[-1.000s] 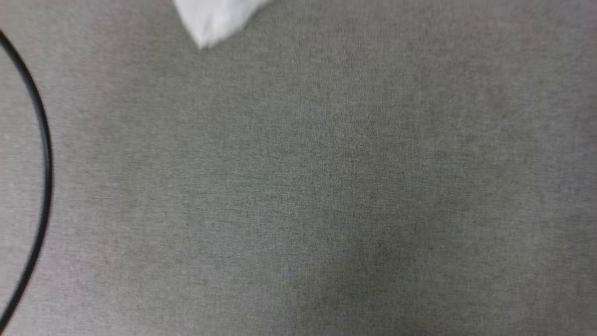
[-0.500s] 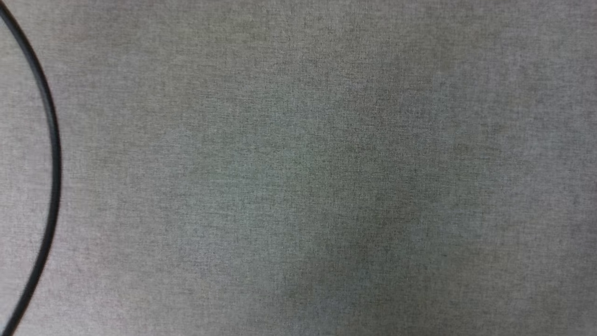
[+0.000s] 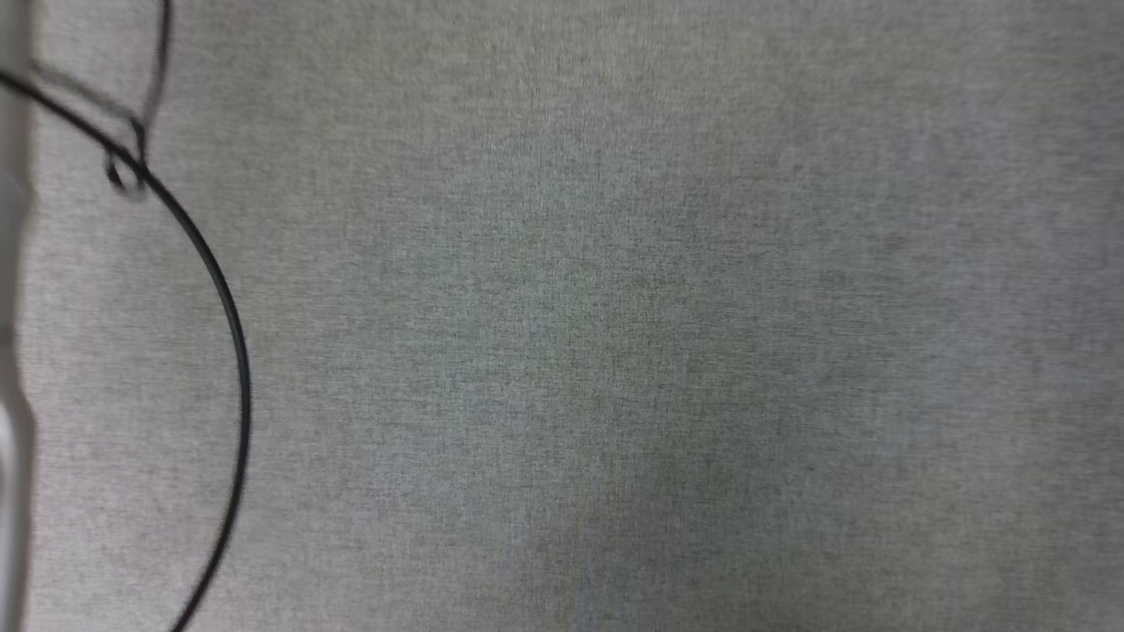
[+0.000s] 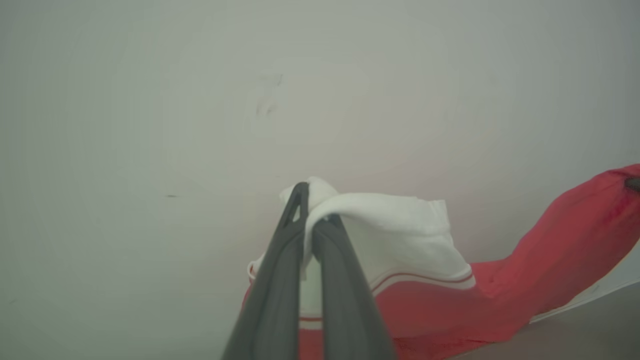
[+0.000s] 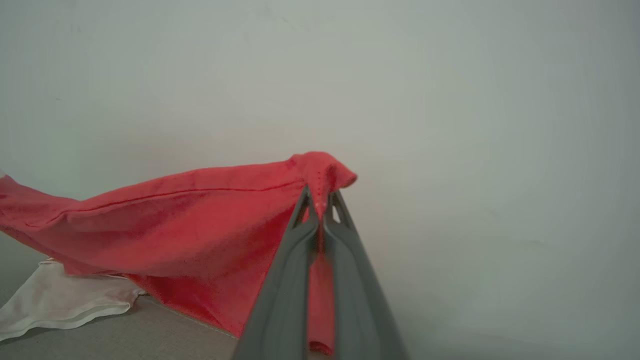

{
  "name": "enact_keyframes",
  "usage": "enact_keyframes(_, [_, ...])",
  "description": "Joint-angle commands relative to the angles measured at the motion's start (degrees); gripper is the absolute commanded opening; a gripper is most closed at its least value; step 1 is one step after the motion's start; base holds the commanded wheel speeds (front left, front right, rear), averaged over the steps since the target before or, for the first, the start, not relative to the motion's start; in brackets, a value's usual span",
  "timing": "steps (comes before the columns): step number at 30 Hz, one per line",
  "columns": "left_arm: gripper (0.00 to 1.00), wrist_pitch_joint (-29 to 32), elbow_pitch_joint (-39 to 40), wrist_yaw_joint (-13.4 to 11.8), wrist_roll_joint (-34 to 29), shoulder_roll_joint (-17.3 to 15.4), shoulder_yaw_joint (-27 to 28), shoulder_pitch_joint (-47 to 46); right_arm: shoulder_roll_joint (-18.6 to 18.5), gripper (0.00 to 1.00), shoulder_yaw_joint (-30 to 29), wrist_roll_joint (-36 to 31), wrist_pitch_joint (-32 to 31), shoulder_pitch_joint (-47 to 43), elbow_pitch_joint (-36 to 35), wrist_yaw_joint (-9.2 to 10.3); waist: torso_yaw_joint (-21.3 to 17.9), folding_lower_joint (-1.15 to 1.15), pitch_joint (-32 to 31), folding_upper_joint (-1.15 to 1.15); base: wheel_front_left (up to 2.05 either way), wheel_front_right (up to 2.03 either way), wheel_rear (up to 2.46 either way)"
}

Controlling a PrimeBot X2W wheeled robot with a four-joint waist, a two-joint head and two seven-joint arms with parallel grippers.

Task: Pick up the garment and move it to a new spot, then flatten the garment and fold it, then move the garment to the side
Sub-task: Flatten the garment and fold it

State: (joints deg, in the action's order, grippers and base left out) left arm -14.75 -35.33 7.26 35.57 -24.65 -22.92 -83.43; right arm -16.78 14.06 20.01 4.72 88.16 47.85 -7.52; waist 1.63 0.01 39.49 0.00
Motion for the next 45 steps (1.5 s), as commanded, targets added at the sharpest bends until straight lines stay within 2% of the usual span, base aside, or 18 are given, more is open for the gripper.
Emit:
enact_keyframes(1, [0.00, -0.37, 1.24, -0.26, 0.60, -0.05, 1.07, 4.08, -0.06, 0.00, 0.98, 1.01, 1.88, -3.26, -0.20, 0.07, -0.16, -0.01, -1.84, 0.00, 0.00, 0.00, 0.00])
enact_keyframes(7, [0.00, -0.53, 8.90, -2.27, -0.58, 0.48, 4.32, 20.66, -1.34, 0.00, 3.28, 3.16, 7.05, -15.19, -2.08, 0.07, -0.02, -0.01, -7.41, 0.00, 0.00, 0.00, 0.00])
enact_keyframes(12, [0.00, -0.49, 16.35, -4.32, -1.63, 1.17, 5.86, 35.00, -2.30, 0.00, 3.97, 4.43, 8.85, -25.89, -5.51, 0.07, 0.42, -0.01, -12.18, 0.00, 0.00, 0.00, 0.00])
enact_keyframes(26, [0.00, -0.43, 27.91, -9.22, -0.57, 1.57, 6.34, 66.41, -4.19, 0.00, 2.35, 6.78, 6.65, -55.91, -15.85, 0.07, 0.69, -0.01, -24.27, 0.00, 0.00, 0.00, 0.00])
enact_keyframes(37, [0.00, 0.48, 31.68, -12.49, 2.13, 2.72, 5.26, 83.11, -4.27, 0.00, -0.72, 7.00, 2.74, -73.88, -22.65, 0.08, 1.23, -0.01, -31.27, 0.00, 0.00, 0.00, 0.00])
enact_keyframes(45, [0.00, 1.14, 31.64, -13.69, 4.95, 3.73, 4.42, 92.44, -3.79, 0.00, -3.86, 6.04, -0.06, -85.54, -26.79, 0.08, 1.96, -0.01, -35.55, 0.00, 0.00, 0.00, 0.00])
